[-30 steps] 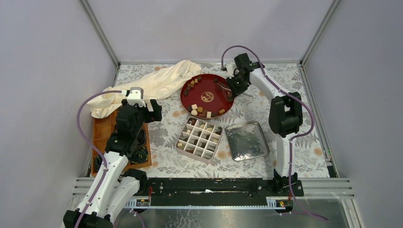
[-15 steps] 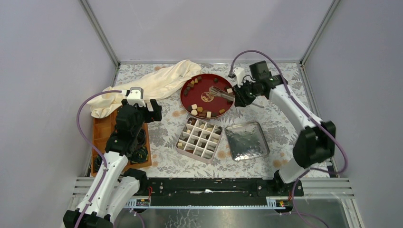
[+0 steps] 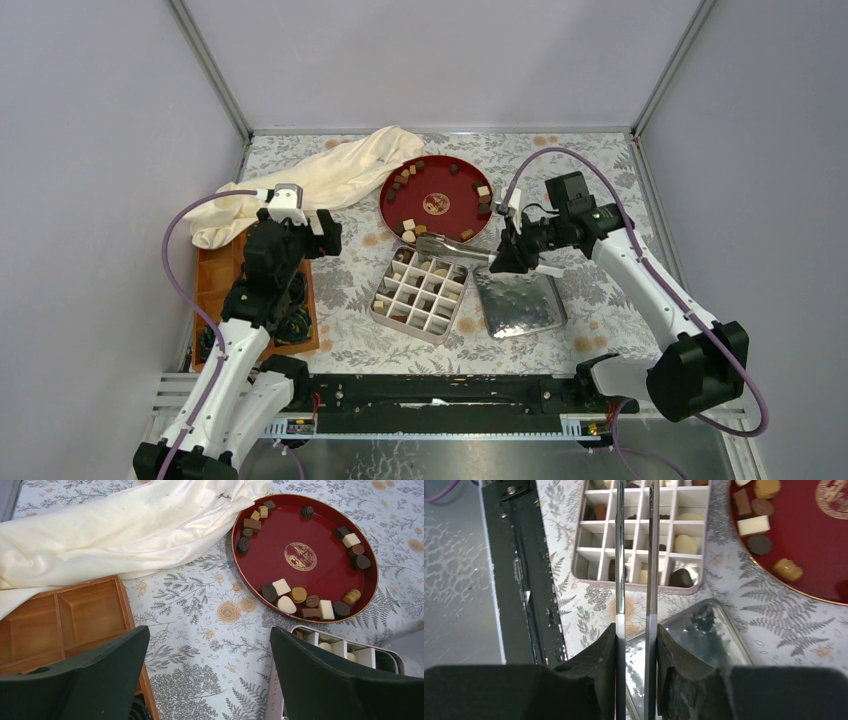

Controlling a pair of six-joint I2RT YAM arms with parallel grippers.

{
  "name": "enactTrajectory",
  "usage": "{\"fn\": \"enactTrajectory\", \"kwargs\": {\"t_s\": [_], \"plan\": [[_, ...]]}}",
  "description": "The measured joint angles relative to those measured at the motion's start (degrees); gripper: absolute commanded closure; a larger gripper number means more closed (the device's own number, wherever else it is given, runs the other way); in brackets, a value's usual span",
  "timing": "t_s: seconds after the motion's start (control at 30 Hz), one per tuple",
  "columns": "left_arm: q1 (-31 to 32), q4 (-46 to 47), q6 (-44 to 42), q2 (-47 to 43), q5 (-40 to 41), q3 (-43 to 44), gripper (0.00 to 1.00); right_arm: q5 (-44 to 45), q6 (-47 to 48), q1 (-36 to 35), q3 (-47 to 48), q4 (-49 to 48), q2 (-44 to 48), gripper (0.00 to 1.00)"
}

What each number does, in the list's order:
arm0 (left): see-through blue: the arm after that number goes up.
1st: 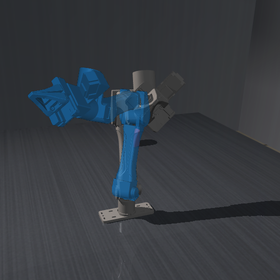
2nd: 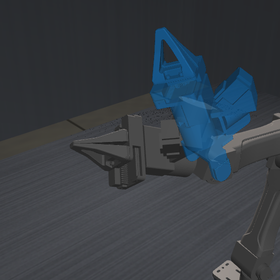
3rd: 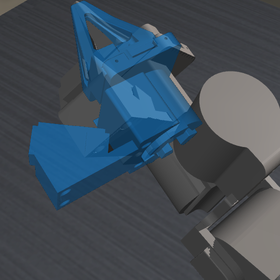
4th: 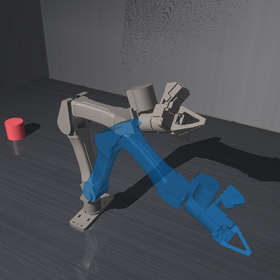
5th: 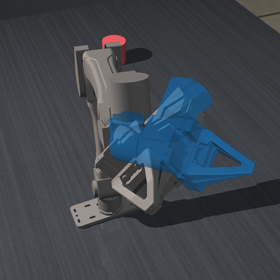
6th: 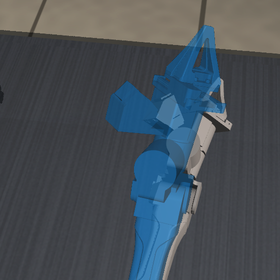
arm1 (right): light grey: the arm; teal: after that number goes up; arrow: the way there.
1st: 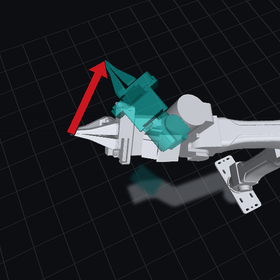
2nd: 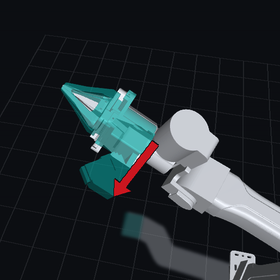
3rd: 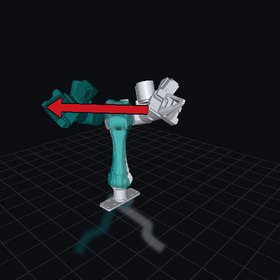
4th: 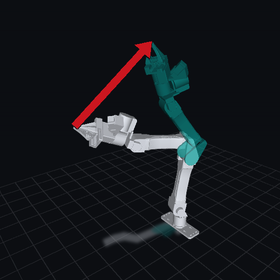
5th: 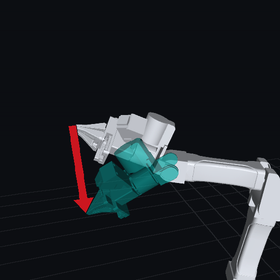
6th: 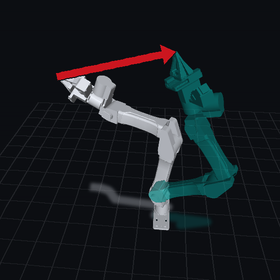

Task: Pack the chocolate
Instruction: Pick up the fake chocolate from the plate, then place the fake chocolate in the packing box.

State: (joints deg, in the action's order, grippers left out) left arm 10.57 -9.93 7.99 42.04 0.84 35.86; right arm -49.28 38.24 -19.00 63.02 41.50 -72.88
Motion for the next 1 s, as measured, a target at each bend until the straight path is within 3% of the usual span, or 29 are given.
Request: {"fn": "enactTrajectory", "kwargs": {"t_s": [0.53, 1.0], "plan": [[0.00, 0.00, 0.00, 0.00, -0.02, -0.02, 0.01, -5.60, 9.05, -2.19, -5.64, 0.02, 0.04, 0.95], [0.00, 0.02, -0.02, 0.15, -1.11, -0.33, 0.01, 5.77, 16.06, -10.19, -9.35, -0.17, -1.46, 0.89]]}}
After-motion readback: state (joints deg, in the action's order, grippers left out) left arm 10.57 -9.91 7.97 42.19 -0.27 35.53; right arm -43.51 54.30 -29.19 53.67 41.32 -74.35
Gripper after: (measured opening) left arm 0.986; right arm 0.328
